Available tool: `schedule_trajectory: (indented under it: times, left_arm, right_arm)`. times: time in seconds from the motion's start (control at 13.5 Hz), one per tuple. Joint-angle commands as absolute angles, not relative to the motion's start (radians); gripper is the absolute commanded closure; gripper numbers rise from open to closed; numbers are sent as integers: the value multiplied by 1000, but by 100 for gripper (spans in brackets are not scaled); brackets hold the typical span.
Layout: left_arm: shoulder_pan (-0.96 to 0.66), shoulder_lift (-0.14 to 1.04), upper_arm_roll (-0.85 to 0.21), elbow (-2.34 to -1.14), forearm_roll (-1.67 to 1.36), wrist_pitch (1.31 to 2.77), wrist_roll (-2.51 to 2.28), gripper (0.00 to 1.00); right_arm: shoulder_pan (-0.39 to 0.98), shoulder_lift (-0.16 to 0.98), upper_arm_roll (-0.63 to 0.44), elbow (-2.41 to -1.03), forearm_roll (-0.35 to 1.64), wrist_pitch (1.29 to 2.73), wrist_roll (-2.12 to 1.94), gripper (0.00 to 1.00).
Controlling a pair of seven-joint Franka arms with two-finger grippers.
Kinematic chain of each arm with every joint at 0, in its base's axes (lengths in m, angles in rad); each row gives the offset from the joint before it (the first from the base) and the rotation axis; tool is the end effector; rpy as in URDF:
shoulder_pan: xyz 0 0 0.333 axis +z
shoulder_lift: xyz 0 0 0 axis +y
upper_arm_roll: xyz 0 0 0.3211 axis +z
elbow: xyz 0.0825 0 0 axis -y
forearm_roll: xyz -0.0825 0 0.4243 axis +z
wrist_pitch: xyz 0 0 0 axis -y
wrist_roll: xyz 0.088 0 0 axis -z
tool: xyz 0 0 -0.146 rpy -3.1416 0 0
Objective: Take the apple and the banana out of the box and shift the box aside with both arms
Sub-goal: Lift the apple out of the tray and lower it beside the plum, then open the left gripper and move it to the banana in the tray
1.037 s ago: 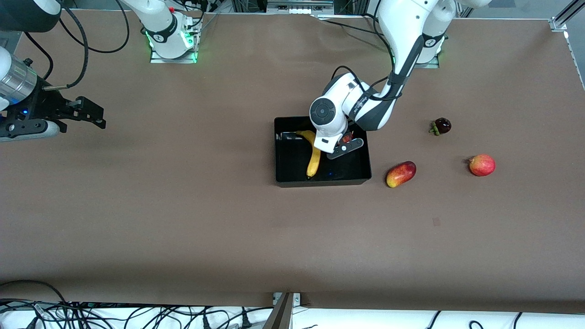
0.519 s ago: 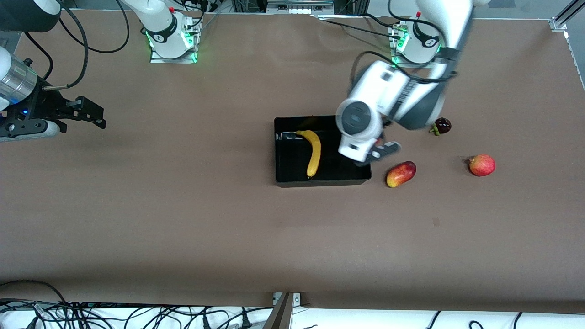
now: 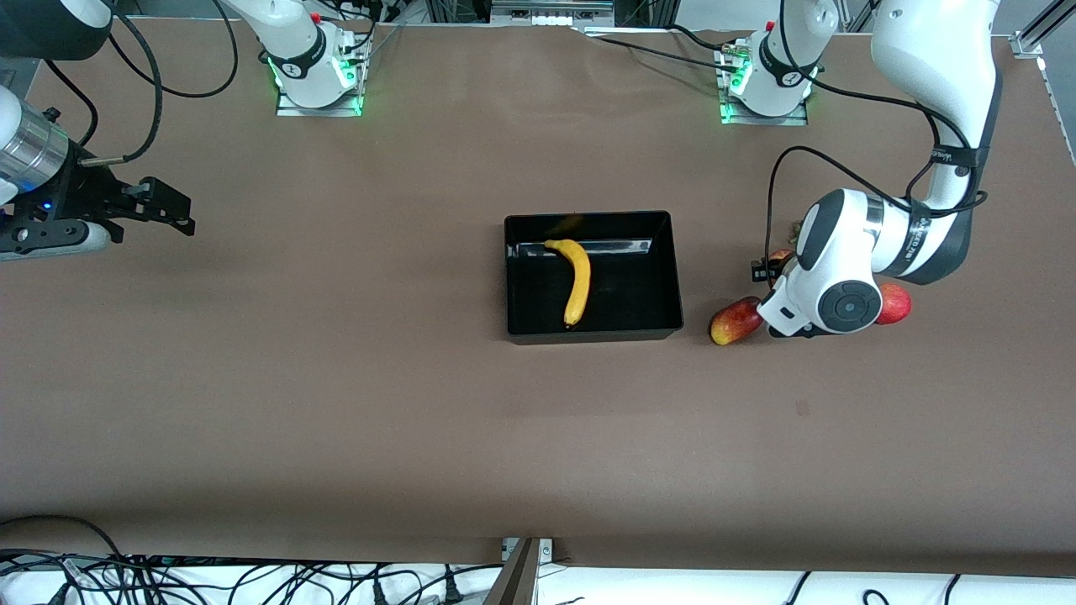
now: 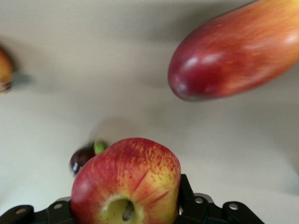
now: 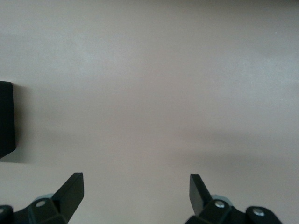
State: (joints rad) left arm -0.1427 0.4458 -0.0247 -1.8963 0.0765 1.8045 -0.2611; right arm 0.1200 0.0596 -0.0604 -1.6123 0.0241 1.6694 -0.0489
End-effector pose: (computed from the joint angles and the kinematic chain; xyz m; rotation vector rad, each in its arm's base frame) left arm 0.5692 -0.0870 0.1803 -2.8751 -0.0790 0.7557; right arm 0.6182 0.0410 0.5417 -3.1168 -0.1657 0.0039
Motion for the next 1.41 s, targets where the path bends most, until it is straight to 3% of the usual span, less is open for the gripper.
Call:
schedule_trajectory:
  times: [0.0, 0.07, 0.15, 0.22, 0.52, 0.67, 0.96, 1.19, 1.33]
  left_arm:
    - [-117, 334, -41, -2170, 91, 2043, -198, 64]
    - [-118, 336, -41, -2213, 91, 2115, -198, 61]
    - [-117, 337, -41, -2242, 91, 2172, -198, 45]
    - [-115, 342, -41, -2244, 91, 2178, -198, 0]
    - [-118, 327, -43, -2234, 91, 2158, -198, 0]
    - [-138, 287, -46, -2171, 77, 2056, -210, 0]
    - [-147, 346, -141, -1770, 75, 1682, -316, 0]
    - [-173, 476, -216, -1509, 8, 1666, -357, 0]
    - [-251, 581, -221, -1404, -118, 1670, -473, 0]
  right_arm:
    - [118, 63, -58, -1598, 11, 1652, -54, 0]
    - [118, 63, -58, -1598, 12, 1652, -54, 0]
    - [118, 63, -58, -1598, 12, 1652, -54, 0]
    - [118, 63, -58, -1598, 11, 1652, -54, 0]
    - [117, 63, -60, -1598, 11, 1652, -54, 0]
    - [117, 63, -60, -1598, 11, 1654, -54, 0]
    - [117, 63, -60, -1598, 11, 1654, -54, 0]
    - [117, 63, -60, -1598, 11, 1652, -54, 0]
    - [117, 63, -60, -1598, 11, 1654, -54, 0]
